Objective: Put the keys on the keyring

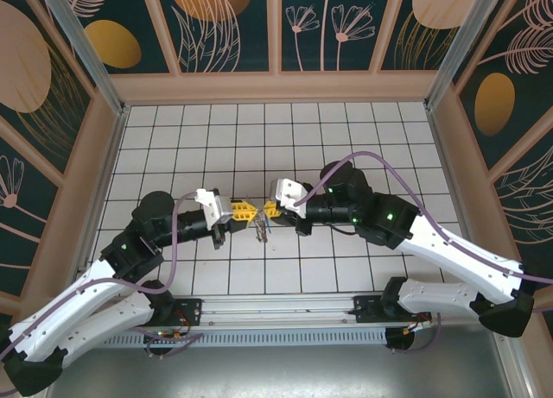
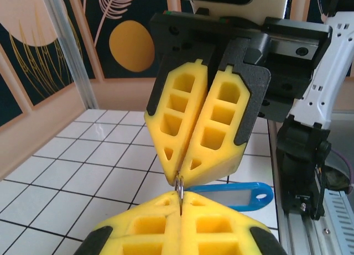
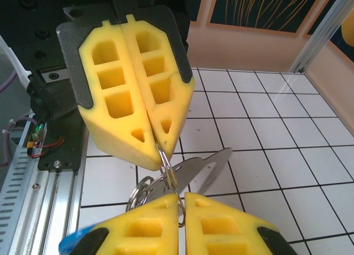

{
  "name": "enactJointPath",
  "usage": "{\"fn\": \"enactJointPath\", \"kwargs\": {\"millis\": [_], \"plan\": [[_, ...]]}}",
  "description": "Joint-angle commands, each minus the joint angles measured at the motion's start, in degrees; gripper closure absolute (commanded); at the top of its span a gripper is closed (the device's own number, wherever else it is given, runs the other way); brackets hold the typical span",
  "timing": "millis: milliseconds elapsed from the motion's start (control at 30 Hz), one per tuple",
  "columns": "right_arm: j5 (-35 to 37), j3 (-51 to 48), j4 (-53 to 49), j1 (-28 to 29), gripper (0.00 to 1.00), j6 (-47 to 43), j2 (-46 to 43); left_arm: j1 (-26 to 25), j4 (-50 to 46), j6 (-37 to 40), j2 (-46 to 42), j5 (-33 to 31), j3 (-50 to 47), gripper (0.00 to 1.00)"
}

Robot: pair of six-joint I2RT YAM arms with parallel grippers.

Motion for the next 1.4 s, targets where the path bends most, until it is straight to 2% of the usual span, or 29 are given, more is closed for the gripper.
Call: {"fn": "enactJointPath", "kwargs": {"millis": [0, 200, 600, 1033, 1367], "plan": [[1.26, -0.81, 1.56, -0.09, 0.93, 0.92, -0.69, -0.32, 7.21, -1.86, -0.86, 1.48, -0.43, 1.00], [0.21, -0.77, 2.36, -0.33, 1.00, 0.73, 0.35, -0.30, 7.74, -2.04, -1.20, 1.94, -0.82, 1.00], [-4.99, -0.88, 2.41, -0.77, 1.00, 0.90, 1.39, -0.32, 12.91, -3.93, -2.87, 3.12, -3.13, 1.00], [-9.57, -4.54, 7.09, -0.85, 1.00, 1.60, -2.63, -0.25, 17.78, -6.47, -3.18, 4.74, -3.99, 1.00], [-10.98, -6.09, 10.96, -1.09, 0.94, 2.35, -2.84, -0.32, 21.24, -8.47, -3.91, 5.52, -5.31, 1.00]]}}
